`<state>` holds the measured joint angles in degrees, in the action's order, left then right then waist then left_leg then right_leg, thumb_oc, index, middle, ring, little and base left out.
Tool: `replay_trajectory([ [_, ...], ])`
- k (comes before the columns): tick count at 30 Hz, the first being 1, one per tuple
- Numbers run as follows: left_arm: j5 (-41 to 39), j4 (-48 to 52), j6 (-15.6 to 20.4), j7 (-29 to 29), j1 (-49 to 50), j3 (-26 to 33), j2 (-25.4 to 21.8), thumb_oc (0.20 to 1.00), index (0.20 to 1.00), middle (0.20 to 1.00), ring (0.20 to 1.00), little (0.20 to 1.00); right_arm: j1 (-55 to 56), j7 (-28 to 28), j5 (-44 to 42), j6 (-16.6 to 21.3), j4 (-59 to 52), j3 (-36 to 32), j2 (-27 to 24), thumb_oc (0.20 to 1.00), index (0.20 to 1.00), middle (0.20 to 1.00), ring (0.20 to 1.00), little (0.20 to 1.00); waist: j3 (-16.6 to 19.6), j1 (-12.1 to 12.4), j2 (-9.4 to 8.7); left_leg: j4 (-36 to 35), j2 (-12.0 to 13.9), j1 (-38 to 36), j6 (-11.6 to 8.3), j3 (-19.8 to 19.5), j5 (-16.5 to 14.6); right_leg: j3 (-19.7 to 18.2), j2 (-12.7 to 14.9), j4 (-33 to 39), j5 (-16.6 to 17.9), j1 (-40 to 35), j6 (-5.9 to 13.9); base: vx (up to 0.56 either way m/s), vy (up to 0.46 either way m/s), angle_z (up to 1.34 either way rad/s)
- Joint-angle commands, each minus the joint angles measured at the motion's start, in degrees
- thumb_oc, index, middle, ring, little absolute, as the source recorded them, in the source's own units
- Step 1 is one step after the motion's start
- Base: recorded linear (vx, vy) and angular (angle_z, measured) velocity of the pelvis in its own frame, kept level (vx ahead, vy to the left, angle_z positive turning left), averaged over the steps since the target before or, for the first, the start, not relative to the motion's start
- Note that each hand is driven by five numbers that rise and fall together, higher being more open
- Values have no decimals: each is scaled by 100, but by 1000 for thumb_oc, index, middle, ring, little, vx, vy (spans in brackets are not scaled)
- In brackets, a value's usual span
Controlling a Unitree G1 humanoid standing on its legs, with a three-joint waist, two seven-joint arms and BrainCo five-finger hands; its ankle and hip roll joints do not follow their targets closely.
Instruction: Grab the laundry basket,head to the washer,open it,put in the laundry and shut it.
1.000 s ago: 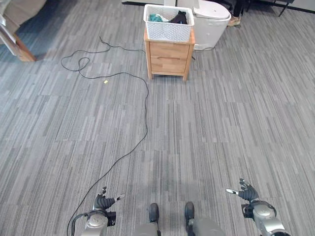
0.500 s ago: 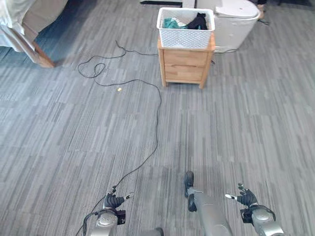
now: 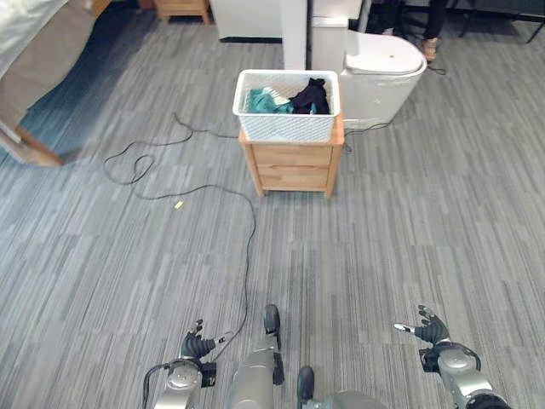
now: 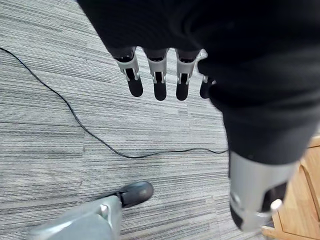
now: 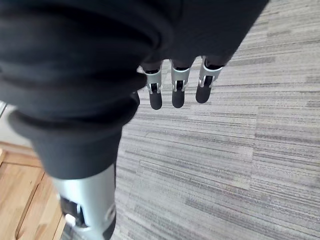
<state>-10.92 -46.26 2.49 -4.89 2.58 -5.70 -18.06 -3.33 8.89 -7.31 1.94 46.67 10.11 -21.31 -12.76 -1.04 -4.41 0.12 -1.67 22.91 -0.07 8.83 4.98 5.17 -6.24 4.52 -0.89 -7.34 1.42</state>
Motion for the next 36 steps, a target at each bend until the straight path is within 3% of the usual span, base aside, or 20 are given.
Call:
replay_trajectory([
  [1, 176, 221, 110, -60, 82, -13, -149, 1000, 1000, 1000, 1000, 1000, 290, 43, 57, 95, -202, -77, -102, 1000, 1000, 1000, 1000, 1000, 79, 158, 176, -250, 355, -924, -310, 127, 139, -63, 513, -528, -909, 217, 232, 255, 106, -75],
  [5, 297, 247, 88, -26, 63, 1, -241, 1000, 1000, 1000, 1000, 1000, 309, 11, 60, 91, -221, -118, 42, 1000, 1000, 1000, 1000, 1000, 262, 151, -21, 72, 296, -1057, -160, 291, -83, -132, 740, -728, -1020, 87, 360, 326, 177, -46],
  [7, 331, 273, 77, -19, 19, -2, -316, 1000, 1000, 1000, 1000, 1000, 294, -31, 75, 97, -268, -98, 120, 1000, 1000, 1000, 1000, 1000, 290, 151, -121, 216, 212, -1155, -40, 332, -312, -153, 870, -1224, -1050, 191, 506, 249, 188, 8],
  [10, 313, 341, 66, -91, -106, 16, -437, 1000, 1000, 1000, 1000, 1000, 194, -72, 80, 104, -375, -36, 204, 1000, 1000, 1000, 1000, 1000, 173, 94, -165, 440, 148, -1279, 136, 343, -606, -171, 1002, -2445, -709, 757, 744, 143, 144, 12],
  [11, 313, 340, 66, -91, -108, 16, -435, 1000, 1000, 1000, 1000, 1000, 192, -72, 80, 104, -374, -37, 203, 1000, 1000, 1000, 1000, 1000, 187, 101, -153, 440, 164, -1259, 133, 346, -599, -176, 986, -2434, -691, 776, 738, 143, 129, 23],
  [12, 298, 370, 69, -135, -166, 3, -469, 1000, 1000, 1000, 1000, 1000, 128, -82, 94, 84, -399, 17, 252, 1000, 1000, 1000, 1000, 1000, 102, 67, -134, 450, 156, -1487, 204, 394, -743, -57, 1064, -2868, -400, 1176, 779, 164, 136, 17],
  [13, 280, 369, 75, -146, -192, -10, -480, 1000, 1000, 1000, 1000, 1000, 99, -77, 109, 70, -387, 50, 271, 1000, 1000, 1000, 1000, 1000, 57, 49, -94, 424, 163, -1602, 219, 404, -786, 33, 1070, -2990, -338, 1404, 747, 250, 186, 10],
  [15, 261, 317, 77, -152, -217, -22, -469, 1000, 1000, 1000, 1000, 1000, 75, -77, 114, 66, -362, 67, 265, 1000, 1000, 1000, 1000, 1000, 10, 18, -58, 377, 149, -1727, 223, 382, -828, 140, 1076, -2986, -355, 1593, 701, 195, 104, 8],
  [16, 244, 278, 78, -167, -217, -20, -474, 1000, 1000, 1000, 1000, 1000, 51, -72, 109, 52, -359, 92, 238, 1000, 1000, 1000, 1000, 1000, -47, -35, 3, 273, 109, -1917, 221, 356, -907, 390, 1067, -2617, -422, 1806, 630, 173, 65, 13],
  [18, 219, 200, 68, -167, -231, -21, -443, 1000, 1000, 1000, 1000, 1000, 24, -66, 93, 48, -331, 109, 234, 1000, 1000, 1000, 1000, 1000, -120, -89, 11, 202, 32, -2095, 221, 289, -984, 547, 1010, -2236, -328, 2083, 618, 291, 80, 14],
  [22, 221, 77, 81, -175, -291, -26, -376, 1000, 1000, 1000, 1000, 1000, 59, -61, 93, 15, -248, 113, 230, 1000, 1000, 1000, 1000, 1000, -230, -218, -76, 231, -171, -2354, 198, 82, -1219, 639, 933, -1314, -64, 2342, 697, 284, 18, 13],
  [27, 287, 76, 99, -129, -212, -49, -281, 1000, 1000, 1000, 1000, 1000, 176, -60, 69, 26, -192, 62, 188, 1000, 1000, 1000, 1000, 1000, -115, -283, -89, 323, -385, -2649, 174, -127, -1546, 732, 970, -798, 151, 2188, 662, 322, -51, 52],
  [30, 334, 149, 90, -81, -137, -116, -216, 1000, 1000, 1000, 1000, 1000, 292, -28, -31, 71, -269, -56, 91, 1000, 1000, 1000, 1000, 1000, 66, -364, 0, 973, -284, -2659, -91, -86, -1801, 859, 1048, -719, 175, 1852, 531, 379, -132, 86],
  [32, 330, 148, 86, -72, -133, -128, -207, 1000, 1000, 1000, 1000, 1000, 286, -36, -56, 87, -292, -46, 70, 1000, 1000, 1000, 1000, 1000, 98, -386, 17, 1206, -201, -2598, -156, -39, -1765, 869, 1016, -678, 133, 1769, 482, 168, -63, 87],
  [33, 291, 133, 73, -58, -167, -159, -155, 1000, 1000, 1000, 1000, 1000, 246, -16, -86, 76, -261, -47, 17, 1000, 1000, 1000, 1000, 1000, 97, -388, 24, 1596, 53, -2283, -240, 142, -1603, 898, 1043, -579, -13, 1572, 421, 112, 0, 42],
  [36, 307, 62, 64, -95, -214, -165, -136, 1000, 1000, 1000, 1000, 1000, 158, 33, -87, 78, -267, -20, -38, 1000, 1000, 1000, 1000, 1000, 58, -273, -27, 1353, 308, -1849, -205, 198, -1503, 778, 1078, -486, -117, 1337, 431, 169, 33, 1],
])
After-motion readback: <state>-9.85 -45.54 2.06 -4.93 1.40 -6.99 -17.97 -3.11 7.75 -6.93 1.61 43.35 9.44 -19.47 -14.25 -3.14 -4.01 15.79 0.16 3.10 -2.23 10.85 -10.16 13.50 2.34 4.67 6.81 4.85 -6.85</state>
